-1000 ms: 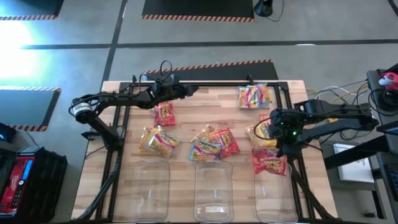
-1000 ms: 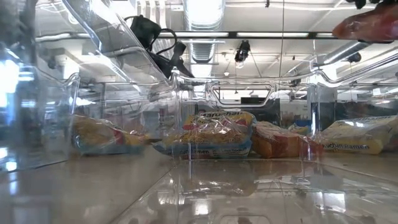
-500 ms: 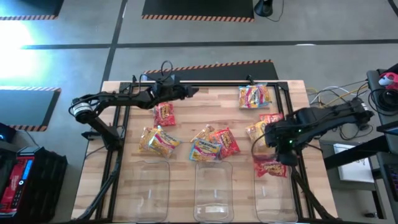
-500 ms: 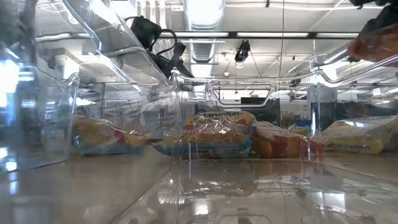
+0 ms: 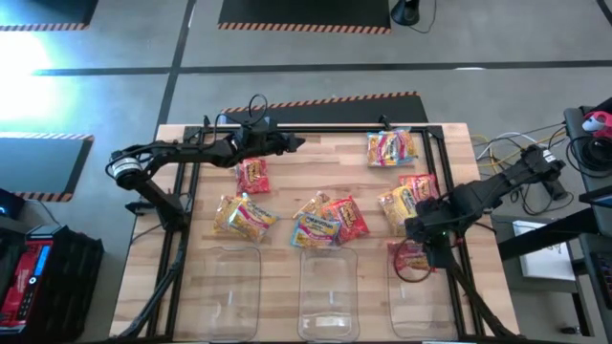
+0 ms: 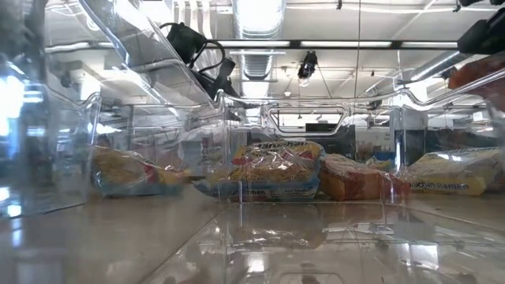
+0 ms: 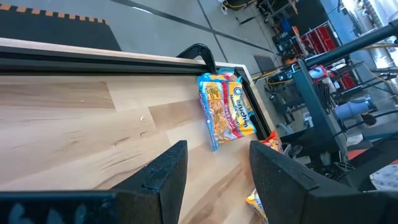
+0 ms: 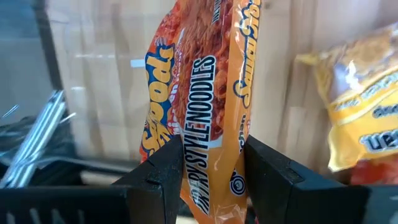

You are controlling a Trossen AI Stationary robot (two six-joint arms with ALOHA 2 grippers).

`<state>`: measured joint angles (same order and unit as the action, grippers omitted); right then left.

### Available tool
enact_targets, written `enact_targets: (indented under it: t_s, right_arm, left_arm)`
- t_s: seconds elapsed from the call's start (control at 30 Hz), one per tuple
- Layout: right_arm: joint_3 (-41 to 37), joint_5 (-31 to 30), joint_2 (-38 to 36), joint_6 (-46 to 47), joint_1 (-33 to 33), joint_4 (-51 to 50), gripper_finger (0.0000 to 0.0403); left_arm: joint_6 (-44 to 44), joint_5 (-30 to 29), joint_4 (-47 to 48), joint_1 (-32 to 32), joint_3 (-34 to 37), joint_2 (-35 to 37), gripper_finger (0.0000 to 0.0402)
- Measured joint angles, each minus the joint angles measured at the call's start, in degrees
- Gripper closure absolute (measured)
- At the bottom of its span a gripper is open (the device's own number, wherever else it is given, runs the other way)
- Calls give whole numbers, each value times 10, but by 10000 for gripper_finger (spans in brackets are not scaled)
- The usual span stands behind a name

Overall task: Sort Maruchan noodles
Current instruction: Put the orange noodle pack into the right transparent bin

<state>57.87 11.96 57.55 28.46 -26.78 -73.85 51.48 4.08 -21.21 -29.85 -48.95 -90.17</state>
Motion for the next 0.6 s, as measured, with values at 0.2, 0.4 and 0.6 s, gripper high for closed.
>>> enact_targets:
  t_s: [0.2,0.4,0.6]
  right_arm:
    - [0,-66,15,39,-64,3,266]
    - [0,-109,53,52,-124,4,266]
    - [0,-136,107,54,-173,5,266]
  left_arm:
    - [1,0,0,0,0,0,245]
    - [4,0,0,1,0,0,245]
    - [4,0,0,1,0,0,245]
